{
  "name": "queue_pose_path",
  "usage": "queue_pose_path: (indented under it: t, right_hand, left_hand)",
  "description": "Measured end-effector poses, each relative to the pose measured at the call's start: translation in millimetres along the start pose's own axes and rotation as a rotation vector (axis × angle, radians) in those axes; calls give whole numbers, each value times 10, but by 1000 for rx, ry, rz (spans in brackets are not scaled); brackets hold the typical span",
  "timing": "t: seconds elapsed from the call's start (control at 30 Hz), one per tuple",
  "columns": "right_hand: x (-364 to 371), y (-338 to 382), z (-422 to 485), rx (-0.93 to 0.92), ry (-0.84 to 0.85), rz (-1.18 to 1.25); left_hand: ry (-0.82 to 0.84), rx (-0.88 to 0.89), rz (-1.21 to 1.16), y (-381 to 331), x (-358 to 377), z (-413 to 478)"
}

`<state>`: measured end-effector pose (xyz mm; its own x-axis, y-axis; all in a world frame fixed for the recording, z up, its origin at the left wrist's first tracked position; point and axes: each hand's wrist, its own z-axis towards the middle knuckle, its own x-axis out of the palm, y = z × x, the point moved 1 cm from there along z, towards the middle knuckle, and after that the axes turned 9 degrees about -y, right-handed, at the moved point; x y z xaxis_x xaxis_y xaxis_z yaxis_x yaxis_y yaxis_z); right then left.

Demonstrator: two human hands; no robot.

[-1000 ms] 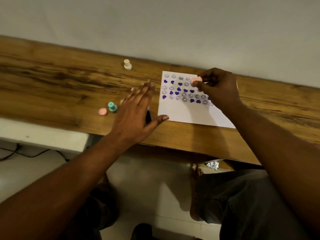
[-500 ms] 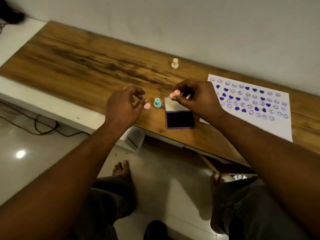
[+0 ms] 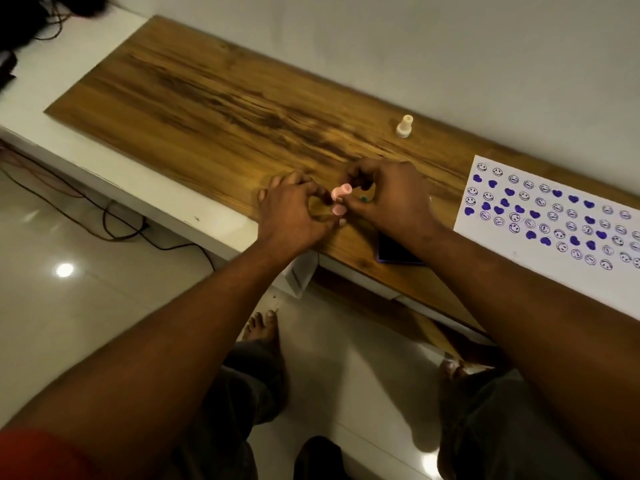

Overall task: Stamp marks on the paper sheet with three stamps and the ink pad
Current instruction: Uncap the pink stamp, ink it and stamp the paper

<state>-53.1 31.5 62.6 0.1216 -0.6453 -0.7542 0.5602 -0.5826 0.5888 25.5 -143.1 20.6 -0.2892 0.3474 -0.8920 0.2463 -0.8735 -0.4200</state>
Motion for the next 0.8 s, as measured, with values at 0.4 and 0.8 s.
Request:
queue_pose_path:
  t: [0.4, 0.8]
  right_hand:
    - [19, 10, 21, -24, 88, -172]
    - [44, -9, 49, -65, 126, -279]
  left_hand:
    - [-13, -3, -29, -2, 60, 31]
    - [-1, -4, -19, -18, 21, 64]
